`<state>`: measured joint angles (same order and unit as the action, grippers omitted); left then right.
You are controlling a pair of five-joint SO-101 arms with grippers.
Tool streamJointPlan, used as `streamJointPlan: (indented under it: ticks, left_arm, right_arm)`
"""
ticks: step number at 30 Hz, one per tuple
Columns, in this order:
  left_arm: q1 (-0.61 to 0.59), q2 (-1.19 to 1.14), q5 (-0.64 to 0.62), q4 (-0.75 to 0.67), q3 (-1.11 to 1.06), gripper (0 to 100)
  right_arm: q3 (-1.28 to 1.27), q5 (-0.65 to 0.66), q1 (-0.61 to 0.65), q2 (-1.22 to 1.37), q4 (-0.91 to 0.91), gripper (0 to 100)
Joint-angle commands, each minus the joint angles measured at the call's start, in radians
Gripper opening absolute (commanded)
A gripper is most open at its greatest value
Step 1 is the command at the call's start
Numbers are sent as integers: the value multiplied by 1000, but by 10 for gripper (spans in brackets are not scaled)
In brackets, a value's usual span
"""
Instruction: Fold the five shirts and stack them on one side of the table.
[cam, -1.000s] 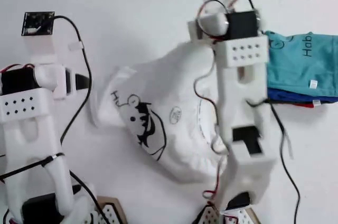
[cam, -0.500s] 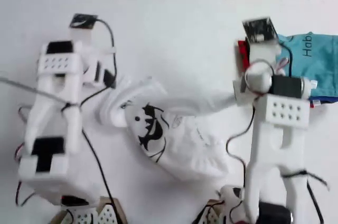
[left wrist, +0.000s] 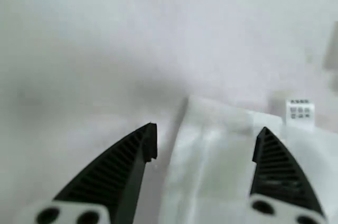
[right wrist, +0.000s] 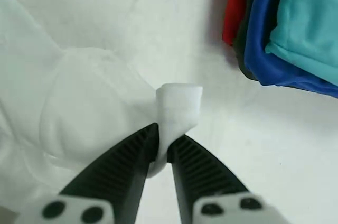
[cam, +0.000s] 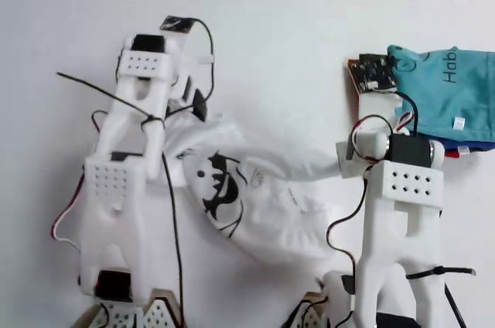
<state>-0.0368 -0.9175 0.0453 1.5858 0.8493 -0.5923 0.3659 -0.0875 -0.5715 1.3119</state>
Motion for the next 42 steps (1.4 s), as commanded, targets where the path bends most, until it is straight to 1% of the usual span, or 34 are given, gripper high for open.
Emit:
streamJointPlan:
  ticks: [1,6,7,9,12,14,17,21,24,26,28,33,37,42]
  left_arm:
    - [-21,-81,-3,58,208,303]
    - [-3,-216,-2,172,395,298]
    - [2,-238,-2,186,418,281]
    - [8,-270,-2,198,440,200]
    - [8,-287,6,198,438,27]
    - [9,-284,40,199,438,33]
    - [8,-262,46,199,447,25]
    - [2,-172,46,201,437,26]
    - [-2,-80,48,204,429,26]
    - [-2,0,48,204,389,26]
    - [0,98,55,206,303,26]
    - [0,365,133,203,-18,26]
    - [-9,592,181,201,-234,26]
    - [-35,853,221,201,-354,26]
  right_arm:
    - [6,5,-16,-38,-10,19]
    - [6,2,-16,-33,-15,19]
    - [6,2,-16,-33,-15,19]
    - [6,2,-16,-33,-15,19]
    - [6,2,-16,-35,-15,19]
    - [6,2,-18,-35,-15,19]
    - [6,2,-18,-33,-15,19]
    - [6,-2,-16,-31,-25,19]
    - [6,-61,-18,-31,-76,19]
    - [14,-91,-7,-30,-113,19]
    - [25,-98,30,-30,-162,19]
    - [110,-104,102,-30,-259,19]
    - [247,-98,119,-24,-312,19]
    - [503,-97,128,101,-272,19]
